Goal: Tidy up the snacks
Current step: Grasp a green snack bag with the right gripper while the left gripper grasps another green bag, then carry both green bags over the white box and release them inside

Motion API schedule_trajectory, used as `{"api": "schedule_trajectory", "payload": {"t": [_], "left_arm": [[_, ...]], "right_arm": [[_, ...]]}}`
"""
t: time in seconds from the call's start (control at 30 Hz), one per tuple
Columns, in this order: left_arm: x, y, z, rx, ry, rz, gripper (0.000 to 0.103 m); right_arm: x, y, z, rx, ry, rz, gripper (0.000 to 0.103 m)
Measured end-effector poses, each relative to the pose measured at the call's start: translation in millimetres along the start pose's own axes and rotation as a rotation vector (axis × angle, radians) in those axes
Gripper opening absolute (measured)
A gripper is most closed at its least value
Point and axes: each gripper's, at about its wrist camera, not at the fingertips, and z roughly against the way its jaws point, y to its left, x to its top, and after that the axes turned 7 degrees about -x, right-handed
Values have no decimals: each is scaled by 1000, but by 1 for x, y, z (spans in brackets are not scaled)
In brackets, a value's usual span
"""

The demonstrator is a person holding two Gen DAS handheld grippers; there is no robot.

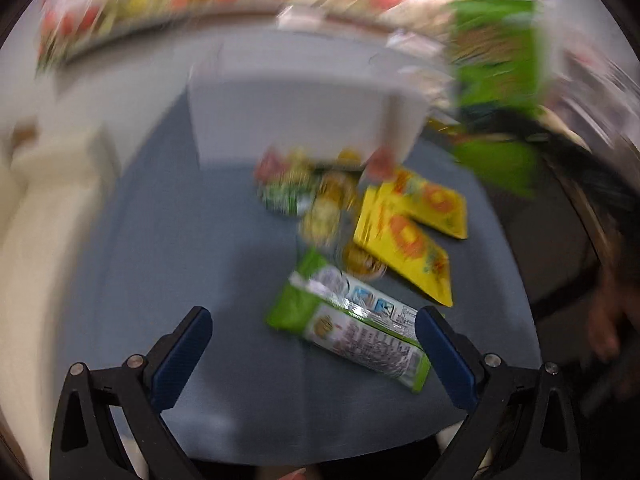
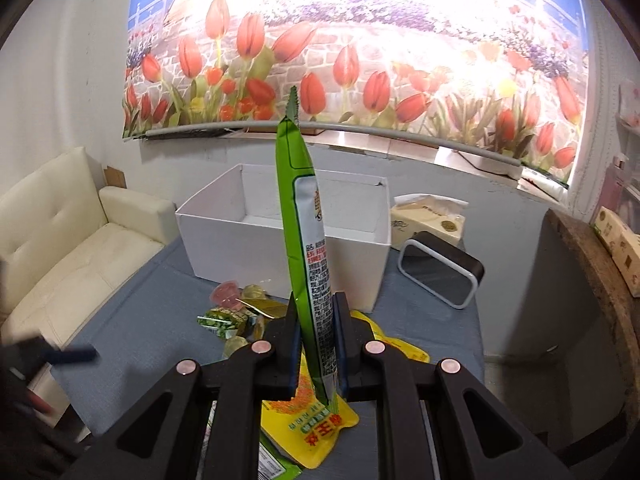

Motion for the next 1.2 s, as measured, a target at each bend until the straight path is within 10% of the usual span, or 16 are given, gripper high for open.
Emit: {"api": "schedule_trajectory", "payload": {"t": [0.17, 0.47, 1.2], "left_arm": [[-4, -4, -56, 85, 111, 220, 103], [-2, -22, -88, 263, 72, 322, 102], [-20, -99, 10, 294, -160, -98, 82]], "right_arm": [[-5, -13, 8, 7, -7, -23, 14], [-15, -27, 15, 30, -15, -40, 14], [-22, -22, 22, 41, -21, -76, 14]]}}
